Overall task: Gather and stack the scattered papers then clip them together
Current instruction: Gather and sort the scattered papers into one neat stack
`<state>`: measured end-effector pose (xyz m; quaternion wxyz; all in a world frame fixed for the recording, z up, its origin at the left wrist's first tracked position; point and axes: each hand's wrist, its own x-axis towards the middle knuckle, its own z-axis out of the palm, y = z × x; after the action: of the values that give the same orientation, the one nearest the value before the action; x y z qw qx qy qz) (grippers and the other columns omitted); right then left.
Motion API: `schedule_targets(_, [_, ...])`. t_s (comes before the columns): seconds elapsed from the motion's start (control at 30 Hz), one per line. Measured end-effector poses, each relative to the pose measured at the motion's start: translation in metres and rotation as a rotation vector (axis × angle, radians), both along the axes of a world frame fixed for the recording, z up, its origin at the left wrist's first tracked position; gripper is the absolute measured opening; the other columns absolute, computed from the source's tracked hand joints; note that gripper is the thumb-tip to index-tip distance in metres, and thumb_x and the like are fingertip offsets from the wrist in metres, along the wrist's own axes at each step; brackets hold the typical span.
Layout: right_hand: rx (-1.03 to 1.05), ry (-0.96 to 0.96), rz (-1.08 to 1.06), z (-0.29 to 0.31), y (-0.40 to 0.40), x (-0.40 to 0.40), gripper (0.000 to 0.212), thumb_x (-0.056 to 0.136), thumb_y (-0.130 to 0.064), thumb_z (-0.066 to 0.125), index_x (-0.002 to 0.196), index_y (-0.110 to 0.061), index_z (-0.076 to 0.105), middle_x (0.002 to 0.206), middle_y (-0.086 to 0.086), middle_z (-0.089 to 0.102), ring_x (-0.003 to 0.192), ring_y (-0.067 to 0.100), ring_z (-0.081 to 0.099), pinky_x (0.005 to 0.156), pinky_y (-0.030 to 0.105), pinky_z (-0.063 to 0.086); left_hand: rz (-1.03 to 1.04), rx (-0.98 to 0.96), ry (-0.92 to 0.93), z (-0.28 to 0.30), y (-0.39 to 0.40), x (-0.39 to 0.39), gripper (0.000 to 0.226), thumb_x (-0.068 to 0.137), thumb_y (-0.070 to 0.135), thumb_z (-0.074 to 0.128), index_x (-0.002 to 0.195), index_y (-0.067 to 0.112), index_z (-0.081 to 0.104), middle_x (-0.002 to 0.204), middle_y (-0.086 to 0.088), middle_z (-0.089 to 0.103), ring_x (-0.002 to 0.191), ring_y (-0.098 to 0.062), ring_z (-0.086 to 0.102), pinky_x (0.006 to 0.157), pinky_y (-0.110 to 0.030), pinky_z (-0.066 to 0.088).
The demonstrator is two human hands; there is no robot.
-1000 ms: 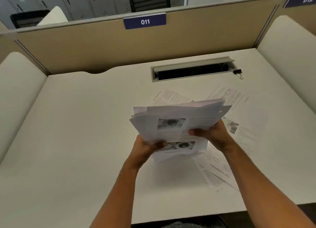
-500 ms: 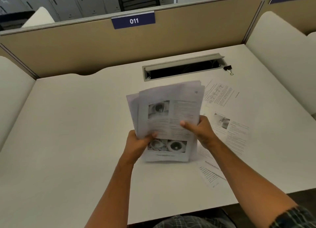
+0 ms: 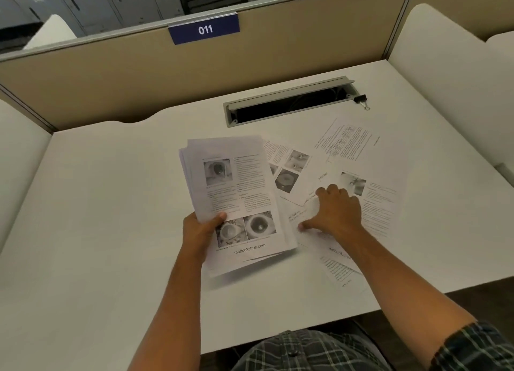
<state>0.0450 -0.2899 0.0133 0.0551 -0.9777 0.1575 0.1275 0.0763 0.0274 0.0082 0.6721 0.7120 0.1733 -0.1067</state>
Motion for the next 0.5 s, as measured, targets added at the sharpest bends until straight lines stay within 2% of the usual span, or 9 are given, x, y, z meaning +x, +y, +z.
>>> schedule_targets(0.13, [-0.033,0.067,0.007,-0.007,0.002,-0.014,0.110,0.053,-0.086,0.074,0.140,-0.024,0.045,0.138,0.005,0.052,0.126,0.028,0.054,0.097,0.045,0.043,-0.061,-0.015,0.006,-0.001,0.002,0.002,0.038,0.080,0.010,0.085,0.116,0.010,0.072,0.103,-0.004,0.081,0.088,-0.026,0.079,0.073,-0.040,0.065])
schedule_targets(0.2, [-0.020,0.005,0.066,-0.010,0.002,-0.014,0.102,0.066,-0.079,0.073,0.144,-0.021,0.044,0.146,0.007,0.049,0.127,0.029,0.054,0.097,0.043,0.046,-0.078,-0.033,0.005,-0.001,0.004,0.001,0.041,0.080,0.009,0.085,0.119,0.009,0.071,0.106,-0.006,0.080,0.091,-0.028,0.079,0.074,-0.041,0.065])
schedule_targets(0.27, [0.061,-0.089,0.141,-0.009,0.001,-0.005,0.093,0.080,-0.066,0.072,0.152,-0.019,0.039,0.162,0.007,0.038,0.137,0.029,0.049,0.105,0.044,0.045,-0.089,-0.046,0.004,-0.001,0.005,-0.001,0.043,0.080,0.009,0.085,0.120,0.009,0.071,0.107,-0.006,0.080,0.092,-0.028,0.079,0.074,-0.040,0.065])
schedule_targets(0.37, [0.165,-0.101,0.231,0.000,0.001,0.016,0.091,0.083,-0.056,0.072,0.158,-0.021,0.035,0.169,0.001,0.026,0.145,0.027,0.043,0.109,0.044,0.044,-0.092,-0.062,0.011,-0.001,0.006,-0.004,0.046,0.080,0.007,0.084,0.124,0.007,0.069,0.111,-0.009,0.079,0.097,-0.030,0.077,0.082,-0.045,0.064])
schedule_targets(0.43, [0.116,-0.060,0.261,0.002,0.003,0.027,0.086,0.082,-0.058,0.070,0.154,-0.021,0.041,0.161,0.002,0.041,0.135,0.028,0.053,0.099,0.043,0.051,-0.095,-0.066,0.012,-0.001,0.006,-0.006,0.047,0.080,0.007,0.084,0.125,0.007,0.069,0.112,-0.009,0.079,0.097,-0.030,0.077,0.082,-0.045,0.064])
schedule_targets(0.5, [0.026,-0.045,0.297,-0.001,0.005,0.032,0.071,0.084,-0.060,0.063,0.141,-0.019,0.052,0.135,0.004,0.059,0.113,0.028,0.063,0.083,0.038,0.055,-0.107,-0.067,0.000,-0.001,0.006,-0.008,0.045,0.080,0.007,0.084,0.122,0.009,0.070,0.108,-0.006,0.080,0.094,-0.027,0.078,0.075,-0.039,0.065])
